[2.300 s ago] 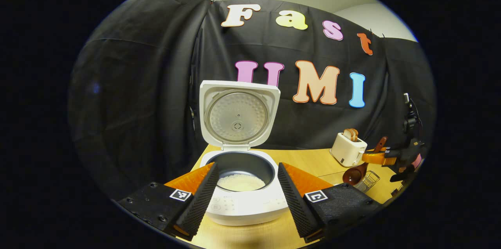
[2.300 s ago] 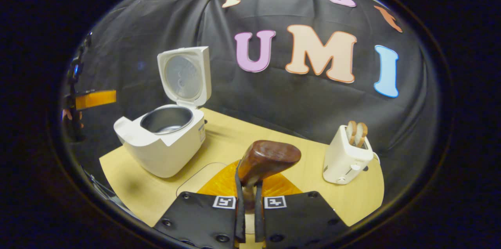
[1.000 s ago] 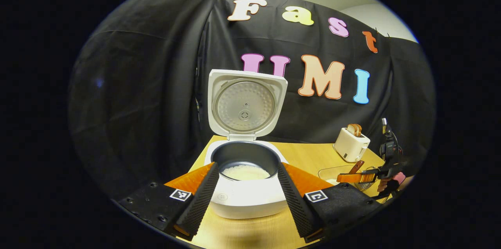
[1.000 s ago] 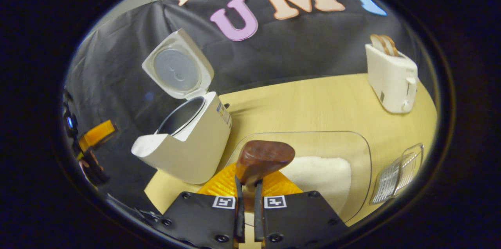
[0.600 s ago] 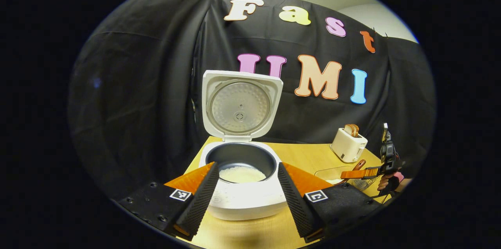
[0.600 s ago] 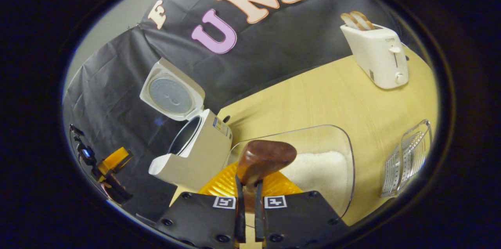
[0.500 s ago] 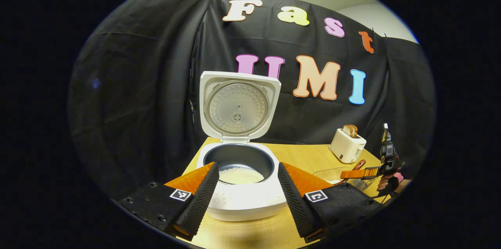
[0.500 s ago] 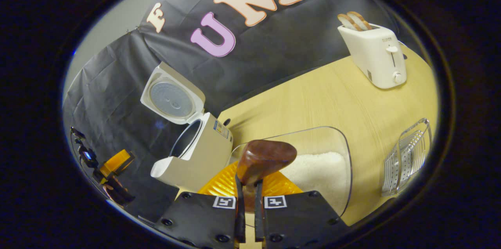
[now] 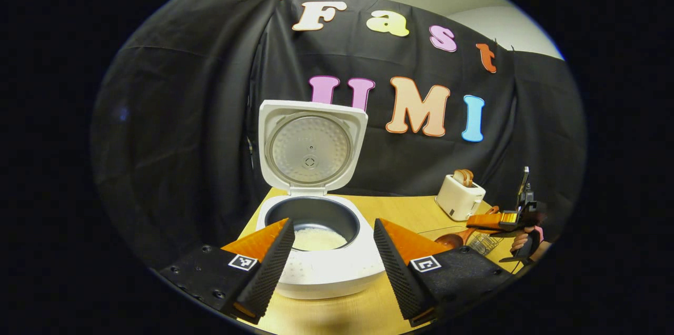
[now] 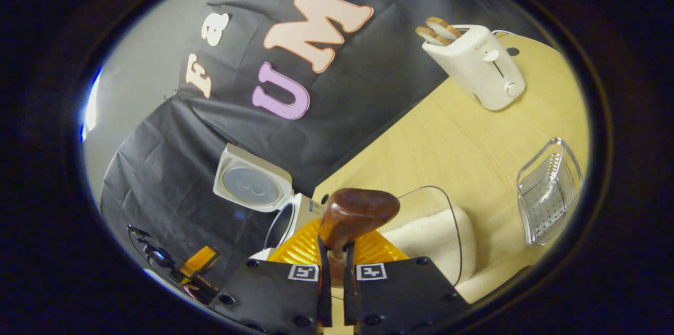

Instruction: Close the left gripper, press the button to open the rice cooker; take a wooden spoon from the chopstick holder with the right hand, scoop a spoonful of rice and pour it into the rice cooker, then put the wooden spoon back into the chopstick holder.

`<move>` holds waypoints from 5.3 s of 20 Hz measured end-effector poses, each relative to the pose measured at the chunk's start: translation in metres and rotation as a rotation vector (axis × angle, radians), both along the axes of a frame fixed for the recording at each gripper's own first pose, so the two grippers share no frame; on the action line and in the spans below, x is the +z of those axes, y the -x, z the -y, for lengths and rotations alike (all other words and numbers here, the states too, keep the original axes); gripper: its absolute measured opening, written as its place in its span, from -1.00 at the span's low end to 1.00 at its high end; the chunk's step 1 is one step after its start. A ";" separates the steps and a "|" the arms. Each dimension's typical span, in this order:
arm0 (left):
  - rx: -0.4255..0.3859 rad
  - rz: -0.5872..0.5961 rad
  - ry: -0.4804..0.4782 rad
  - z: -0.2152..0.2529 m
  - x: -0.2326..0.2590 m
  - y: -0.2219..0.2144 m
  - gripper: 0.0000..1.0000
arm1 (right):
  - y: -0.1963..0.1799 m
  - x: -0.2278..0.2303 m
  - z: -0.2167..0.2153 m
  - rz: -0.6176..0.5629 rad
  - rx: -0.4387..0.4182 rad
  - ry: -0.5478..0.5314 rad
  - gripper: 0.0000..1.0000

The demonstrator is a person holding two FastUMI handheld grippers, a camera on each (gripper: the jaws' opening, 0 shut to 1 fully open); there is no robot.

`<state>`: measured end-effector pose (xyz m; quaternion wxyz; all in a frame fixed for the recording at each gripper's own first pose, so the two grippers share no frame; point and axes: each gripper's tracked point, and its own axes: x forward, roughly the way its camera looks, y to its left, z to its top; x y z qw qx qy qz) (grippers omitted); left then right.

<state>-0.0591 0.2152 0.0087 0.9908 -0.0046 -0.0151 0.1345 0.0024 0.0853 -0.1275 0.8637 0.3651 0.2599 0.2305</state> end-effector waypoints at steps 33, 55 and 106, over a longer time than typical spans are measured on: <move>0.144 0.068 0.087 -0.053 -0.008 0.102 0.79 | -0.036 0.140 -0.232 0.260 0.099 0.077 -0.72; 0.208 0.083 0.106 -0.088 -0.016 0.129 0.79 | -0.032 0.111 -0.328 0.899 0.223 1.141 -0.80; 0.026 0.025 0.000 0.038 0.005 0.023 0.79 | -0.024 0.090 0.189 0.282 -0.270 0.675 -0.78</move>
